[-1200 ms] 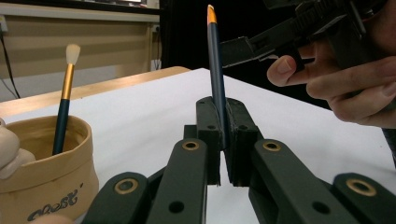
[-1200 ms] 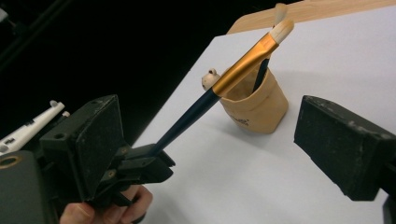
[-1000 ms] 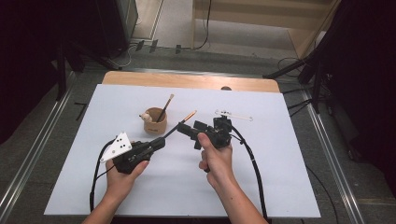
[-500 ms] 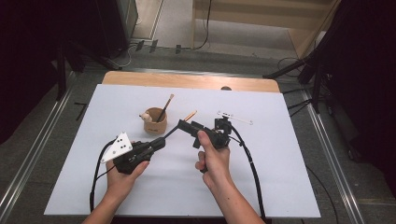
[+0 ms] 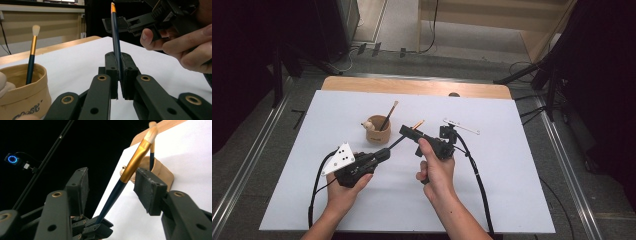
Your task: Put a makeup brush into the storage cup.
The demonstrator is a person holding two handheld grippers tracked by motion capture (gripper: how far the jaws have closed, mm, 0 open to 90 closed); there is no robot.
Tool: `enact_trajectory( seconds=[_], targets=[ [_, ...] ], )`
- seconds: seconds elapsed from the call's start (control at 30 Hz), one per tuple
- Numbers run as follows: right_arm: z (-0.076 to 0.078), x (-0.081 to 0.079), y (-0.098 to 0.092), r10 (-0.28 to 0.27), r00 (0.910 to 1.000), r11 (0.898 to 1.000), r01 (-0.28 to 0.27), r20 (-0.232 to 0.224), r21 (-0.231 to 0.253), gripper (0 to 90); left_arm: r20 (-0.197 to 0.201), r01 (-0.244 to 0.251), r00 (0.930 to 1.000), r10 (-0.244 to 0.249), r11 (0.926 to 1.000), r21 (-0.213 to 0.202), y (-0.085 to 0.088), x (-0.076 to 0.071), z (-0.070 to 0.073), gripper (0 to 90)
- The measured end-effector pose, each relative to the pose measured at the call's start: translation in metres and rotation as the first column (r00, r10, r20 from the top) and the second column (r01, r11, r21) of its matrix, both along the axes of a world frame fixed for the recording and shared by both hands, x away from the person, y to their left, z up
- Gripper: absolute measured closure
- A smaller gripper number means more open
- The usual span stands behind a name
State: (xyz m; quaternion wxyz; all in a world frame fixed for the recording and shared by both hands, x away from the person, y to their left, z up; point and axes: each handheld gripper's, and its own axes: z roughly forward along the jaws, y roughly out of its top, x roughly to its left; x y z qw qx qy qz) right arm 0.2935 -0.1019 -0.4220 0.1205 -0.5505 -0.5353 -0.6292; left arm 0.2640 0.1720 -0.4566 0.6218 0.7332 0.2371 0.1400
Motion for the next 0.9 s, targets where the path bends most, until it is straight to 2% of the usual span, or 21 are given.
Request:
enact_trajectory(
  seconds=[0.23,0.33,0.37,0.4,0.43,0.53,0.6,0.73,0.9],
  targets=[
    [-0.003,0.002,-0.001,0.003,0.9998,0.999,-0.002,-0.018,0.038,56.2,0.003,0.007,1.0000,-0.007,1.0000,0.000,-0.001,0.000,0.000,87.2],
    [-0.006,0.003,-0.003,0.016,0.9998,0.997,-0.016,-0.009,0.069,72.8,-0.008,0.024,0.9997,-0.024,0.9997,-0.006,-0.001,0.000,-0.001,87.1],
    [-0.008,0.004,-0.005,0.016,0.9999,0.997,-0.016,-0.001,0.077,80.7,-0.005,0.031,0.9995,-0.031,0.9995,-0.001,-0.002,0.000,-0.001,86.8],
    [-0.009,0.004,-0.006,0.024,0.9997,0.996,-0.024,0.001,0.091,82.4,0.012,0.038,0.9992,-0.038,0.9991,0.021,-0.003,-0.002,-0.002,85.2],
    [-0.011,0.005,-0.007,0.031,0.9995,0.993,-0.032,0.008,0.111,84.4,0.014,0.045,0.9989,-0.045,0.9985,0.031,-0.004,-0.003,-0.002,77.3],
    [-0.010,0.004,-0.008,0.028,0.9988,0.995,-0.032,0.039,0.093,84.5,-0.019,0.056,0.9983,-0.055,0.9980,0.030,-0.007,-0.004,-0.003,49.9],
    [-0.010,0.003,-0.008,0.032,0.9987,0.996,-0.035,0.040,0.083,84.5,-0.042,0.049,0.9980,-0.048,0.9985,0.025,-0.007,-0.003,-0.003,41.5],
    [-0.009,0.003,-0.009,0.017,0.9970,1.000,-0.019,0.075,0.022,84.5,-0.067,0.042,0.9969,-0.041,0.9990,0.014,-0.005,0.000,-0.003,38.2],
    [-0.008,0.003,-0.010,0.004,0.9951,1.000,-0.002,0.099,-0.026,84.5,-0.078,0.034,0.9964,-0.033,0.9993,0.014,-0.003,0.001,-0.001,38.1]
  ],
)
